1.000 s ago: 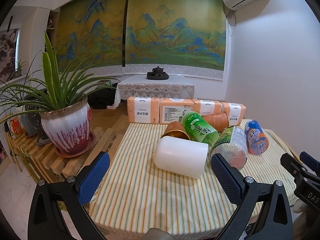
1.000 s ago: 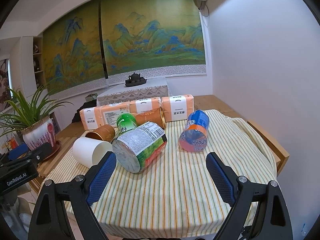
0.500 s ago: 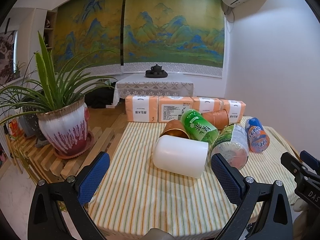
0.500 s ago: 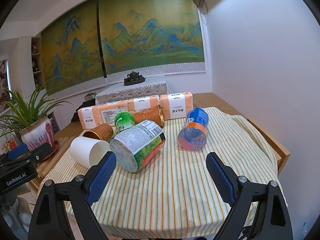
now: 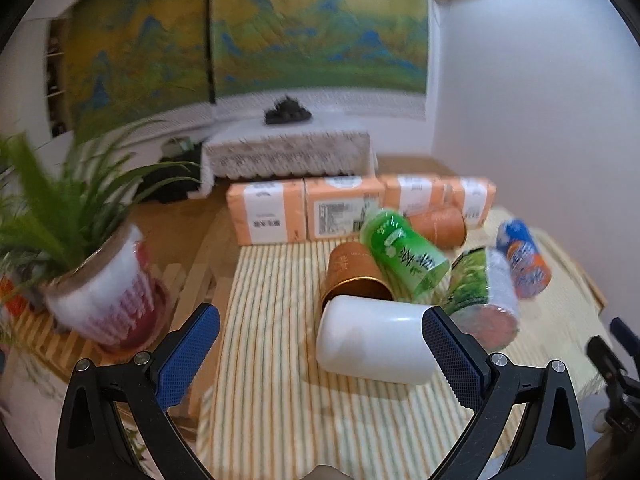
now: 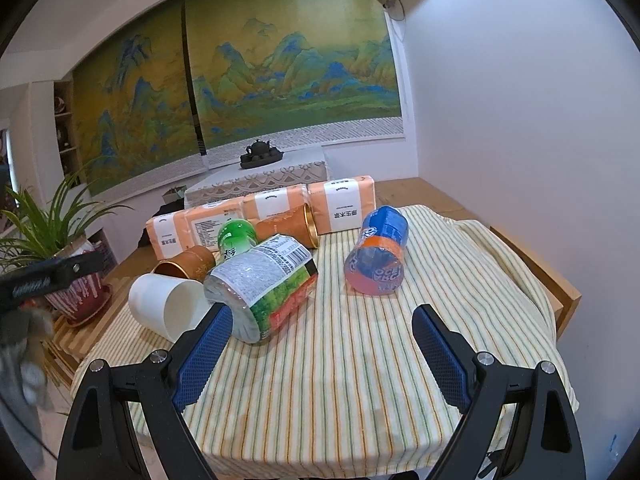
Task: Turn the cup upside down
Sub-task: 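Reach the left gripper to the brown paper cup lying sideways and grasp it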
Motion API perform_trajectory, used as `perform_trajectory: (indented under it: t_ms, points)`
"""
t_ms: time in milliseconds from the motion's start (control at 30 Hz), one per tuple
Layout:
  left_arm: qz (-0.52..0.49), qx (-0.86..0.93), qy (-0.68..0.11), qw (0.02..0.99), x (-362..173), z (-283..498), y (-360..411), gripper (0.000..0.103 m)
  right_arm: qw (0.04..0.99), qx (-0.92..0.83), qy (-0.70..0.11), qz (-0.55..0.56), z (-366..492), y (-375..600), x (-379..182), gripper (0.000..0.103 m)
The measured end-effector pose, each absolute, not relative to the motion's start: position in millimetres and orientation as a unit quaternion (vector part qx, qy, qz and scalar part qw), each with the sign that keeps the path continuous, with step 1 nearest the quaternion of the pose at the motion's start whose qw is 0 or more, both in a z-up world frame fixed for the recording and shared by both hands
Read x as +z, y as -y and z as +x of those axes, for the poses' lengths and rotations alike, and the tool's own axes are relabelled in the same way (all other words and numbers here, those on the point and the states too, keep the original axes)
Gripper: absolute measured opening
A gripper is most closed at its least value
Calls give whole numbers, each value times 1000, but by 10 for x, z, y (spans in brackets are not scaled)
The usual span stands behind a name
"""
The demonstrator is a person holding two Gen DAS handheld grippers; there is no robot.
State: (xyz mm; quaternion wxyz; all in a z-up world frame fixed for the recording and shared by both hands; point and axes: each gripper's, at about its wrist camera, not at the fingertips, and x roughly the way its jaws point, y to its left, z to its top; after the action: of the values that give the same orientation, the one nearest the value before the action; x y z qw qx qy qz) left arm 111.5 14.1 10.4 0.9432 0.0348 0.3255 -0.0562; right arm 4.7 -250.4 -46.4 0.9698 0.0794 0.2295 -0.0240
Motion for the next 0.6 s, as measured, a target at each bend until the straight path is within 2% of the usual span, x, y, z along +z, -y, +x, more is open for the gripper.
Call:
perform_trajectory:
  t_ms: [133,400,600]
  points:
    - [43,-85,-391,916,40,1589,-147,103,969,-27,-230,85,55,2559,-493,89]
    - [-35,-113,-521,845,-259,2543,-180,102,968,-40,-231,94,76,2690,-561,89]
    - [-57,-114,-570,812,-505,2899,-134,101,964,-53,-238,107,131,2841,-633,89]
